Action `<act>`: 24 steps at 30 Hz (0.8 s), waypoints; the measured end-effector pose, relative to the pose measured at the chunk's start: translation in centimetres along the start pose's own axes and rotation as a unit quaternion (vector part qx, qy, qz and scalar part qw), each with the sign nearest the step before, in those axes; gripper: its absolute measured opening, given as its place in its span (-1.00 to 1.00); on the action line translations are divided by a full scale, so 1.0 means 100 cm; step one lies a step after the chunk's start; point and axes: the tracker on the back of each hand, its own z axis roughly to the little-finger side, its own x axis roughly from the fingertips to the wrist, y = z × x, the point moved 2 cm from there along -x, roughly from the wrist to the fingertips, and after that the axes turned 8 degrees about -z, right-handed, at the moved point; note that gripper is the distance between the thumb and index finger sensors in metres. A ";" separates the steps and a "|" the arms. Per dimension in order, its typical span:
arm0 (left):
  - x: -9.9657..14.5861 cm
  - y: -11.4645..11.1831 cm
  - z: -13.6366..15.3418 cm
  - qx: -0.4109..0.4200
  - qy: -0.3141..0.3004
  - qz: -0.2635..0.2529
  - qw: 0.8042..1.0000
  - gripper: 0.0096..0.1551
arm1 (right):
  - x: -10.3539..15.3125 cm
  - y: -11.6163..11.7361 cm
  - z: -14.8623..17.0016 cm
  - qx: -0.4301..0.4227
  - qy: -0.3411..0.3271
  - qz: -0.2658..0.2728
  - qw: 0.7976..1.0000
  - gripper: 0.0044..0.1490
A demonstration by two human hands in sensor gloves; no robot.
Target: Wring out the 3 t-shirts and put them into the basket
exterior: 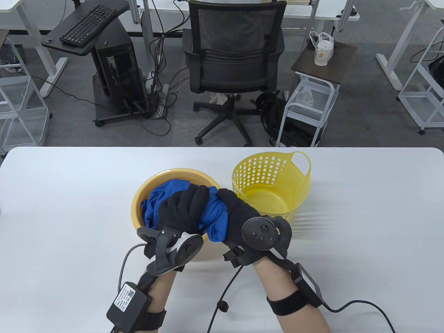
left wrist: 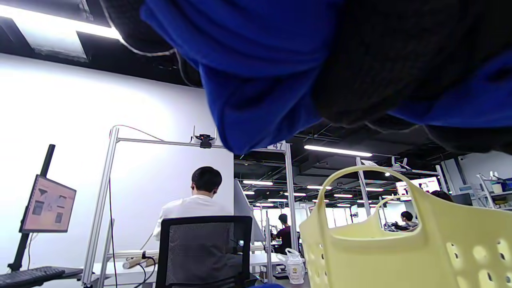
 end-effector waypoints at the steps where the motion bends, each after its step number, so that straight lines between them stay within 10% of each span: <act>1: 0.000 0.001 -0.001 0.004 0.001 -0.002 1.000 0.30 | -0.001 -0.001 0.000 -0.002 0.003 0.000 1.000 -0.01; 24: -0.001 0.003 -0.018 0.020 -0.005 0.006 1.000 0.31 | -0.005 -0.013 0.020 -0.081 0.055 -0.071 0.993 -0.02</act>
